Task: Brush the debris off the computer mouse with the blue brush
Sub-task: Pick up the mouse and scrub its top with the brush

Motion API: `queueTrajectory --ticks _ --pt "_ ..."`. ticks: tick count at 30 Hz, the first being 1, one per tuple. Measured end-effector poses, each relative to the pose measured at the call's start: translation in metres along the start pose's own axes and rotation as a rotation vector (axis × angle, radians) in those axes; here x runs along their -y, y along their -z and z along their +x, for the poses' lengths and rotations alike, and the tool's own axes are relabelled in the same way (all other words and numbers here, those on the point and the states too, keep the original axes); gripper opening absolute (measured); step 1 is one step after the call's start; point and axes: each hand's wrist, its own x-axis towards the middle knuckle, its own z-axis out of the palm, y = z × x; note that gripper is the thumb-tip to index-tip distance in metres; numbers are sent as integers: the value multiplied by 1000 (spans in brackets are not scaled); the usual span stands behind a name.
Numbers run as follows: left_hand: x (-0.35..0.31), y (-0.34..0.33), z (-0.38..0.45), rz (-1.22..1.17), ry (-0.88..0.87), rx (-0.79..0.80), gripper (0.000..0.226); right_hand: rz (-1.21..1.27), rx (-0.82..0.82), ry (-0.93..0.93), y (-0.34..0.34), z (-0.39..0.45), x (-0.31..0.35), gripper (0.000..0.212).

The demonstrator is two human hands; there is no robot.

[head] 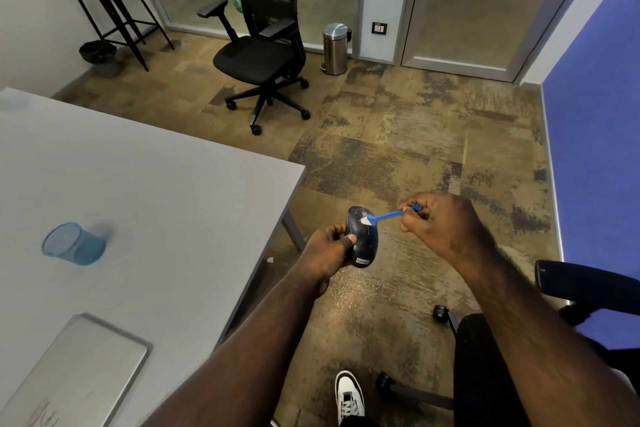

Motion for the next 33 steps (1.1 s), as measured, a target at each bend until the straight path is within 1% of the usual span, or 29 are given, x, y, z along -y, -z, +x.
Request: queueTrajectory --ticks 3,7,9,11,14,18,22,25,28,30,32,33 --pt "-2 -1 0 -9 -8 20 21 -34 -28 -9 3 2 2 20" --pt "-4 -1 1 0 -11 23 22 -66 0 11 4 1 4 17" --pt "-4 -1 1 -4 -15 27 21 -74 -37 -3 5 2 3 16" --pt "-4 0 1 -20 -20 30 20 -44 -35 -15 6 3 0 17" --pt "-4 1 2 -19 -19 14 21 17 43 8 7 3 -1 14" --pt "-3 1 3 -22 -16 29 22 -14 -22 -3 9 6 -3 16" --pt "-3 0 3 -13 -21 28 22 37 57 15 8 6 -1 15" --pt "-1 0 3 -21 -15 20 21 98 58 14 8 6 -2 13" --pt "-2 1 3 -20 -18 43 21 32 24 10 4 6 0 14" --pt "-2 0 3 -28 -20 54 22 -16 -53 -6 3 7 0 19" --pt "-3 -1 3 -35 -21 55 22 19 -104 2 3 8 -1 19" --pt "-4 -2 3 -33 -22 51 22 69 -94 14 3 7 -1 16"
